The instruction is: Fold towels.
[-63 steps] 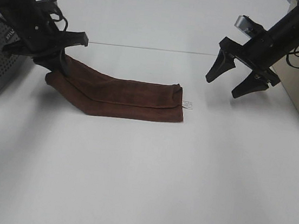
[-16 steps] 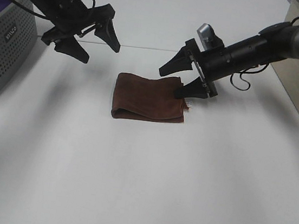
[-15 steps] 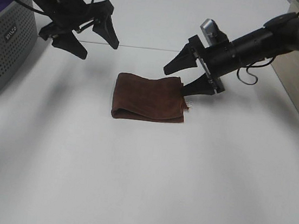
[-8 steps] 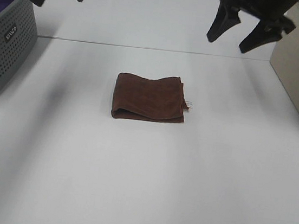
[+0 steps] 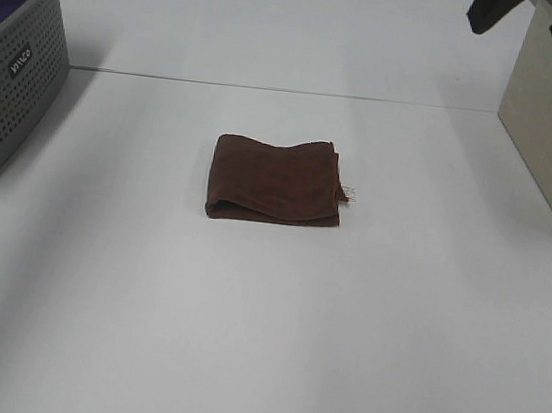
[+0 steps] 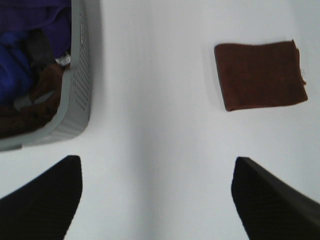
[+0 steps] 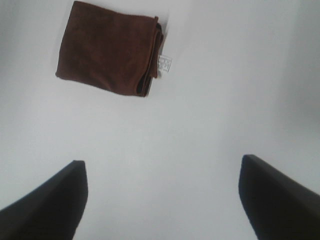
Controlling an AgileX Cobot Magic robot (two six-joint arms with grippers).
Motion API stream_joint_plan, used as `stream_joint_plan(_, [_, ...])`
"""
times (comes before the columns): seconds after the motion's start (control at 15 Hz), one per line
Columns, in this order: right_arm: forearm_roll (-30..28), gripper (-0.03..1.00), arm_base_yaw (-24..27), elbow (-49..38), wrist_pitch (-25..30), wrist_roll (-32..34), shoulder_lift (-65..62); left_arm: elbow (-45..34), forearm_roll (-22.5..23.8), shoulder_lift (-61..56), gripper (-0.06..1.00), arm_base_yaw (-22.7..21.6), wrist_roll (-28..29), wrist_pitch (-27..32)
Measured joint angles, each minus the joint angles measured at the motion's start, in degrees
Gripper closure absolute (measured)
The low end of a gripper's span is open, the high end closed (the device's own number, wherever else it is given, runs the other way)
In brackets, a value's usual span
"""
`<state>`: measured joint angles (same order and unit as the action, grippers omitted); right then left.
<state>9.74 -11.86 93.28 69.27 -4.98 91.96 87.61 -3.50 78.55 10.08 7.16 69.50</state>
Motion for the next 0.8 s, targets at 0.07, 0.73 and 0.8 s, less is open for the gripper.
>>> stream_joint_plan(0.07, [0.00,0.19,0.00,-4.24,0.00,0.00,-3.55,-5.33,0.06,-5.21,0.17,0.00,0.00,0.00])
stream_joint_plan(0.73, [-2.64,0.19,0.00,-55.35,-3.61,0.06,-44.92,-50.02,0.06,-60.28,0.17,0.00,-1.83,0.46])
stream_joint_plan(0.8, [-3.55,0.19,0.00,-57.87,-4.24,0.06,-49.22,-50.99,0.06,-63.25,0.17,0.00,-3.38,0.46])
